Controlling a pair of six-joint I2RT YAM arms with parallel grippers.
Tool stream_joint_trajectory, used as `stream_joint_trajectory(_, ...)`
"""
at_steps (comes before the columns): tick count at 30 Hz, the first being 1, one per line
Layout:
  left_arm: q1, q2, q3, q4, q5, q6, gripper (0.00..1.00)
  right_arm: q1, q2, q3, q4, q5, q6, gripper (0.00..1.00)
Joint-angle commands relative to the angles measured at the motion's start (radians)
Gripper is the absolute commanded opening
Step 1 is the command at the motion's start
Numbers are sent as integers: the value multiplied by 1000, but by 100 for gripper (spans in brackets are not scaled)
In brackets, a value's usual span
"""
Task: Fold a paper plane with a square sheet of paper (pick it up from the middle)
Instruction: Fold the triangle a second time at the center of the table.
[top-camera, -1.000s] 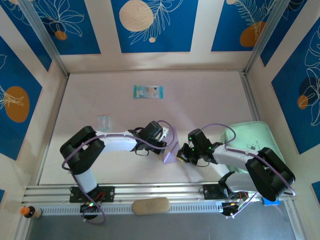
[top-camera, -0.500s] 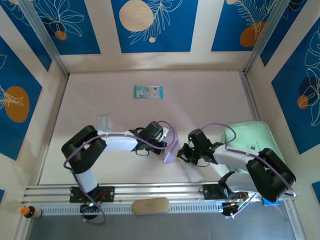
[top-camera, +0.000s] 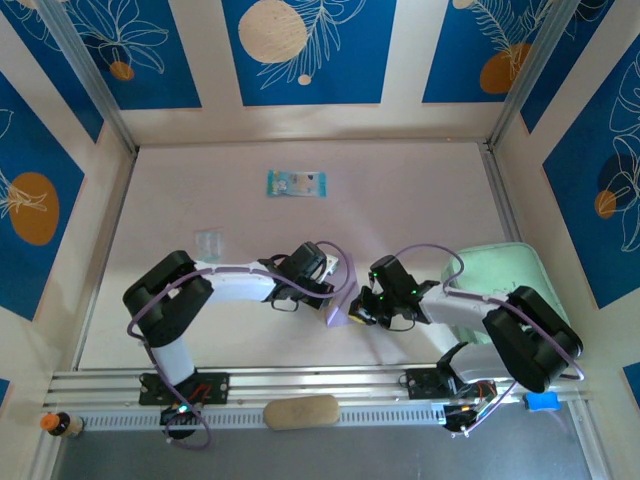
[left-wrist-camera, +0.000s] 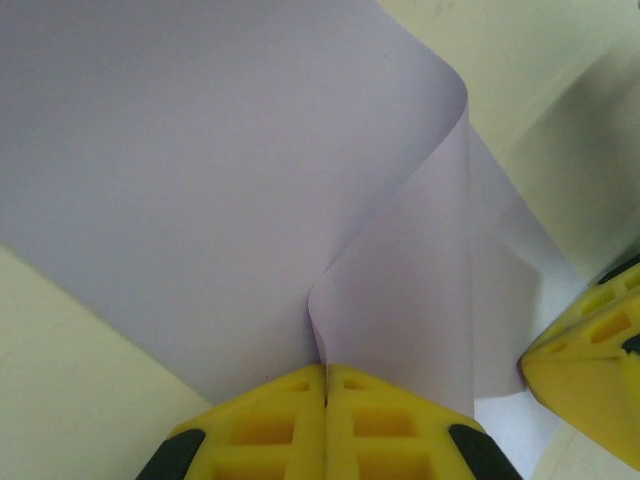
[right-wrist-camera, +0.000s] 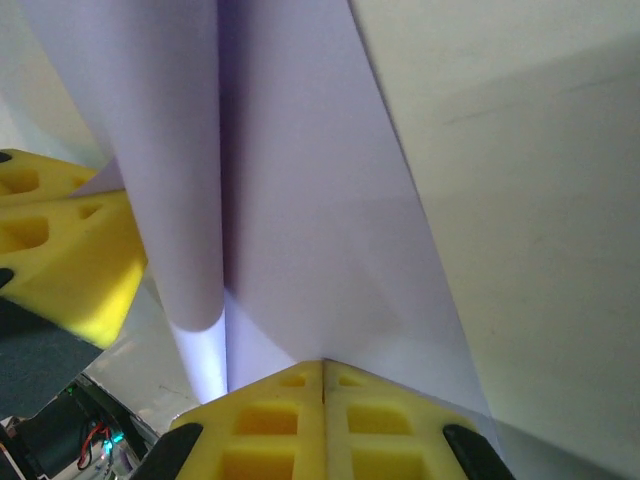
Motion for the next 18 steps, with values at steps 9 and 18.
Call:
stream_joint_trajectory(9, 8, 1, 43, -43, -18, 41, 0, -1, 20, 10, -77, 28, -14, 0)
stream_joint_trajectory(18, 9, 9, 36, -44, -20, 40, 0, -1, 19, 13, -76, 26, -15, 0)
